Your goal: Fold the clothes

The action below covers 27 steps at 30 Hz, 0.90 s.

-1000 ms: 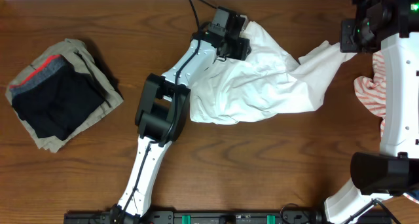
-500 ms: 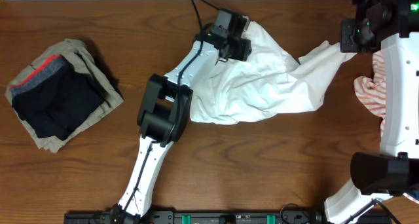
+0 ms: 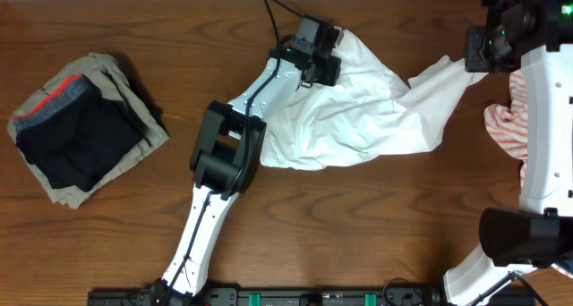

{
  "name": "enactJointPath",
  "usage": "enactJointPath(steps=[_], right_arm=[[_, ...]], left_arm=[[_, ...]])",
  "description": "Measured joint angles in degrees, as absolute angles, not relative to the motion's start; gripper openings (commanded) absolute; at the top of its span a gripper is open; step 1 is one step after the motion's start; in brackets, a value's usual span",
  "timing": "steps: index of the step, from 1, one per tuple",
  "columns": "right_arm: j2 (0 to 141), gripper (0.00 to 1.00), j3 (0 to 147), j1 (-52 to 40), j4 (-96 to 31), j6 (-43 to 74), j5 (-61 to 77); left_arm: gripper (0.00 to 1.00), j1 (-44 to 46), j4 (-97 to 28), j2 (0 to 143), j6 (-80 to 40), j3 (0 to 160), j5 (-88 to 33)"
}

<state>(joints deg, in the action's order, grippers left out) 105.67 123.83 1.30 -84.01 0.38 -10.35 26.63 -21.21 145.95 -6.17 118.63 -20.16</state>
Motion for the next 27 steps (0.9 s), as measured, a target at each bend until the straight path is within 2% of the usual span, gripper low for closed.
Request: enactJointPath(steps=[9,20,27], right_arm=[[105.7,0.01,123.8,1.3,-83.9,0.4,-10.3],[105.7,0.01,123.8,1.3,-83.9,0.4,-10.3],[105.7,0.01,123.8,1.3,-84.1,0.4,-10.3]], left_arm=[[0.06,25.0,-22.1,144.4,-6.1,118.6,-20.1],[0.06,23.9,-23.4,126.0,-5.7,118.8,-20.2],[0.06,23.8,-26.8,125.5,-5.4,119.0,-20.1]])
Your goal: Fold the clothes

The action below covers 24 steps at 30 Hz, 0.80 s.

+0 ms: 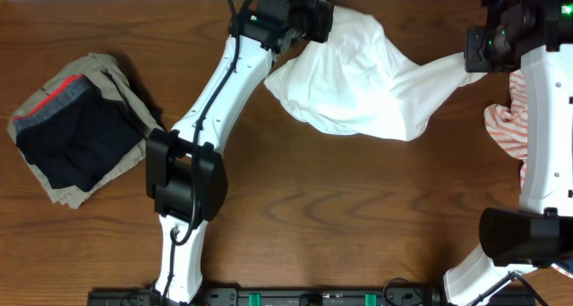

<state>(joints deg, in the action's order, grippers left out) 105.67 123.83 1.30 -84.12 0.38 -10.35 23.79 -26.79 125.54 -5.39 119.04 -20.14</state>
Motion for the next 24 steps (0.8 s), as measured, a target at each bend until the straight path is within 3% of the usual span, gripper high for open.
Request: enactJointPath(steps=[7,10,14,17,21,23,24], right_arm=[[105.7,0.01,123.8,1.3,-84.2,0.4,-10.3],[105.7,0.01,123.8,1.3,-84.2,0.4,-10.3],[105.7,0.01,123.8,1.3,-84.2,0.4,-10.3],[105.7,0.01,123.8,1.3,-84.2,0.4,-10.3],[105.7,0.01,123.8,1.3,-84.2,0.4,-10.3],[105.7,0.01,123.8,1.3,-84.2,0.4,-10.3],[105.7,0.01,123.8,1.3,-84.2,0.4,-10.3]], left_arm=[[0.07,22.6,-26.8,126.2,-5.0,119.0,-20.2],[0.23,21.8,-26.7,126.2,-4.4,119.0,-20.1],[0.22,21.3,-26.1,126.2,-4.4,119.0,-20.1],[0.06,21.3,-26.0,126.2,-4.4,119.0,-20.1],[0.07,21.3,-26.0,126.2,-4.4,119.0,-20.1],[0.17,21.3,-26.6,126.2,-4.2,119.0,-20.1],[0.17,21.3,-26.9,126.2,-4.1,119.0,-20.2]])
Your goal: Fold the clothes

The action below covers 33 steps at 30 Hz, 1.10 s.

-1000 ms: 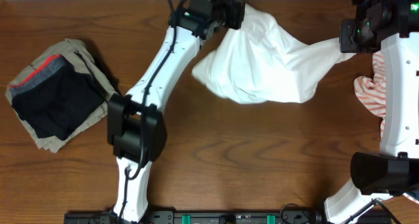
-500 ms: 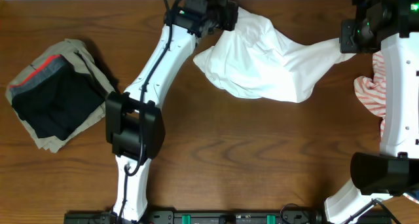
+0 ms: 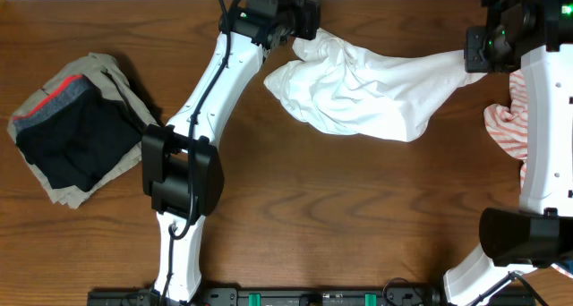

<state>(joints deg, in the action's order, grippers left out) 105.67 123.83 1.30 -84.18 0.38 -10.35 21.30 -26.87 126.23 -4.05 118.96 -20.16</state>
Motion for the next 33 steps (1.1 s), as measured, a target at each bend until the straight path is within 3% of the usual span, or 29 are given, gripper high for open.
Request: enactJointPath(steps=[3,9,20,33], right_arm=[[105.7,0.01,123.8,1.3,-84.2,0.4,-10.3],[105.7,0.01,123.8,1.3,-84.4,0.4,-10.3],[105.7,0.01,123.8,1.3,-85.1,0.4,-10.3],[105.7,0.01,123.8,1.3,-85.3,0.4,-10.3]], left_arm=[[0.44,21.3,-27.2,126.3,-3.3,119.0,-19.2],[0.55,21.2,-26.8,128.0,-3.2,119.0,-16.5],[0.58,19.9,-20.1,140.2,-4.9,118.8,-17.8],[0.58,19.2,-17.2,141.7,-7.7,118.7,-22.9]])
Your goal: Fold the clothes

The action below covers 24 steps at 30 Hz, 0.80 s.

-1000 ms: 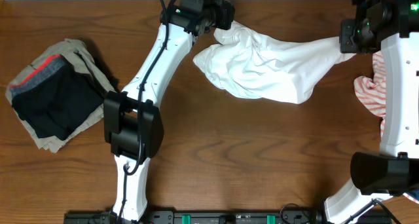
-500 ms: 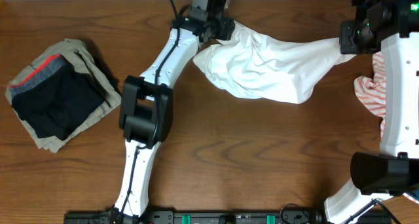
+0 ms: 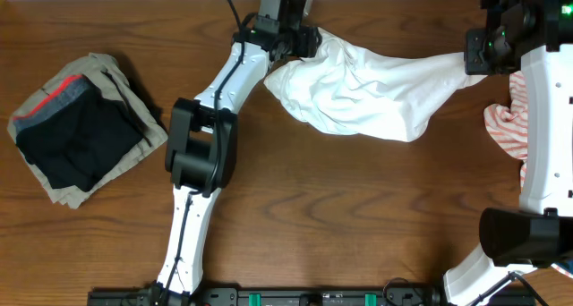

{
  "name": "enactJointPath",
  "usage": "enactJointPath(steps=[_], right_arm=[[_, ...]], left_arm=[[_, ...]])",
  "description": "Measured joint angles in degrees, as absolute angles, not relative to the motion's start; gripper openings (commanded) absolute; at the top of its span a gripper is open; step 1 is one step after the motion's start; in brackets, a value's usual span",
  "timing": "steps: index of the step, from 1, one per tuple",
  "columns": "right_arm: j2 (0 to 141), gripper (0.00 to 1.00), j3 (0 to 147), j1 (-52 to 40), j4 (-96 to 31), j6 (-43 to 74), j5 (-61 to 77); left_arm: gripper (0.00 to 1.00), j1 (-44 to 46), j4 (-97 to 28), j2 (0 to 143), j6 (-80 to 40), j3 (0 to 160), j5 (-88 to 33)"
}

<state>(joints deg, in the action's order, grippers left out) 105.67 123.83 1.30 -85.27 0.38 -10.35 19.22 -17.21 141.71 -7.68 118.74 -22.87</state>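
Note:
A white garment is stretched across the back of the wooden table between my two grippers. My left gripper is shut on its left end near the table's far edge. At the far right my right gripper is shut on the other end, a pulled-out strip of cloth. The bulk of the garment sags in wrinkles onto the table between them. Only the overhead view is given.
A stack of folded clothes, dark items on a khaki one, lies at the left. A red-and-white striped cloth sits at the right edge, partly under the right arm. The table is bare wood in front.
My left gripper shifted slightly right along the far edge and its arm's lower joint moved right. The garment's left end bunched a little closer. The right gripper has not moved.
First my left gripper held the garment's upper left, lower on the table, with the cloth spread wide. Then it was at the far edge, the cloth drawn up. Afterwards the garment hung stretched between both grippers, and it stays so now.

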Motion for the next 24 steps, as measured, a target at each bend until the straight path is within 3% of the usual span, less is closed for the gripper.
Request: enactJointPath(steps=[8,11,14,16,24], right_arm=[[105.7,0.01,123.8,1.3,-85.5,0.4,-10.3],[105.7,0.01,123.8,1.3,-85.5,0.4,-10.3],[105.7,0.01,123.8,1.3,-85.5,0.4,-10.3],[105.7,0.01,123.8,1.3,-85.5,0.4,-10.3],[105.7,0.01,123.8,1.3,-85.5,0.4,-10.3]], left_arm=[[0.56,19.2,-16.2,144.3,-8.8,118.7,-24.9],[0.39,19.3,-15.0,144.5,-9.6,118.7,-25.6],[0.15,19.3,-13.4,144.5,-10.3,118.7,-26.7],[0.06,19.3,-13.1,144.5,-10.6,118.7,-27.4],[0.06,18.9,-12.8,144.2,-10.5,118.7,-32.3]])
